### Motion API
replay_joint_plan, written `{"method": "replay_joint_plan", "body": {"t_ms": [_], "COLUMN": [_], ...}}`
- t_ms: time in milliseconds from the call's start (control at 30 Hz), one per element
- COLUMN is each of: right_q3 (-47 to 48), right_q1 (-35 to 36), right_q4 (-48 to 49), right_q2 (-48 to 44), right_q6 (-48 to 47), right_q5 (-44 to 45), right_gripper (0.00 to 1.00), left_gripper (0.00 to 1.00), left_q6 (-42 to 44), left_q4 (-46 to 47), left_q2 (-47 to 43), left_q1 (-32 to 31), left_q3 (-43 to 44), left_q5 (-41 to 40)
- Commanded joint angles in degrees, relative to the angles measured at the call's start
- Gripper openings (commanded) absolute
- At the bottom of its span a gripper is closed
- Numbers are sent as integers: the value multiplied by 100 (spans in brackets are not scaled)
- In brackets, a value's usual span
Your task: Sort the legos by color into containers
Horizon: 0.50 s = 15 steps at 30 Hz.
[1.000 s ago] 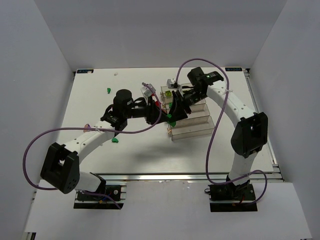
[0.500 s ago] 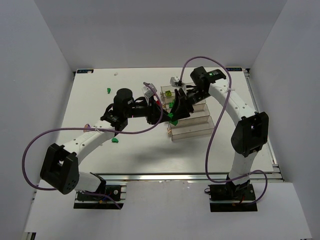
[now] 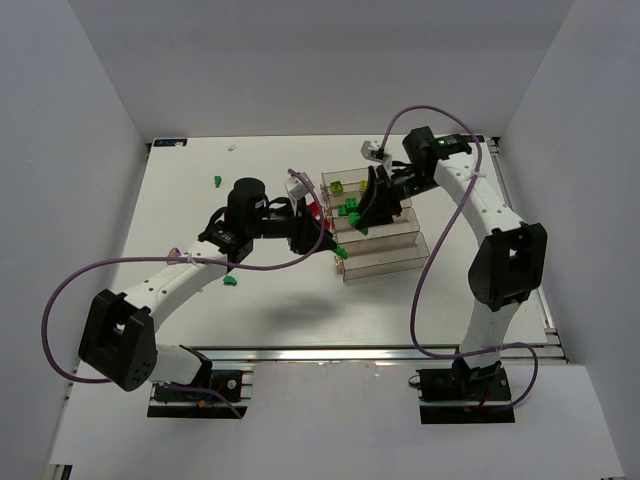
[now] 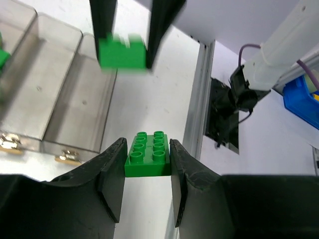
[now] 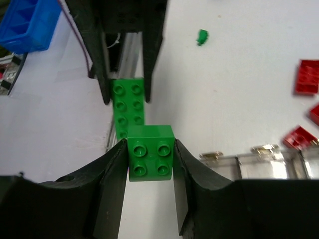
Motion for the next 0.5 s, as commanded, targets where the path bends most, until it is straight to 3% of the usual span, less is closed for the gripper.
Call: {"method": "replay_joint_plan", "body": {"t_ms": [0,133,167,267,300,467], "right_q3": [199,102,58,-415,-617,-1383], "right_q1": [-269,-313,-331,-375,-384,-375], "right_q4": [79,262,429,1876,2855,4532], "right_q2": [-111,-173,-217,-470,-550,-657], "right_q6": [60,173,609,1621,2294,3187], "right_q5": [-52,105,254,1264,1997,3681], "right_gripper": [0,0,0,0,0,0], "left_gripper": [0,0,0,0,0,0], "left_q6": [157,174,174,96,26,-317], "left_q4": [-510,-536,-536,-493,-475,-142], "left_q2": [-261,-278,-278,-270,-270,-322], "left_q1": [14,14,14,31,40,101], "left_q3": [-32,-32,-32,-40,-32,-102], "left_q5": [239,195,177,-7,-86,-657]}}
